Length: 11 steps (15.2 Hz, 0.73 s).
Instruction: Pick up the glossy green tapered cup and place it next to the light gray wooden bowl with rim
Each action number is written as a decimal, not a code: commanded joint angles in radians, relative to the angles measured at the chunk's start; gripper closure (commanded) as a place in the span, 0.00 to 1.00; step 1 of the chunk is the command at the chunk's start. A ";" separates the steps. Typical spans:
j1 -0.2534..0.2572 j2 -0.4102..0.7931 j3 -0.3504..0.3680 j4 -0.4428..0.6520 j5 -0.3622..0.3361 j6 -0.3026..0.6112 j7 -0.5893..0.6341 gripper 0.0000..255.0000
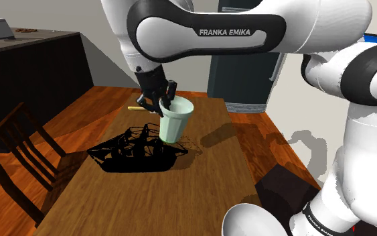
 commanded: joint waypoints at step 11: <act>0.169 -0.038 0.093 0.024 0.044 -0.121 0.242 1.00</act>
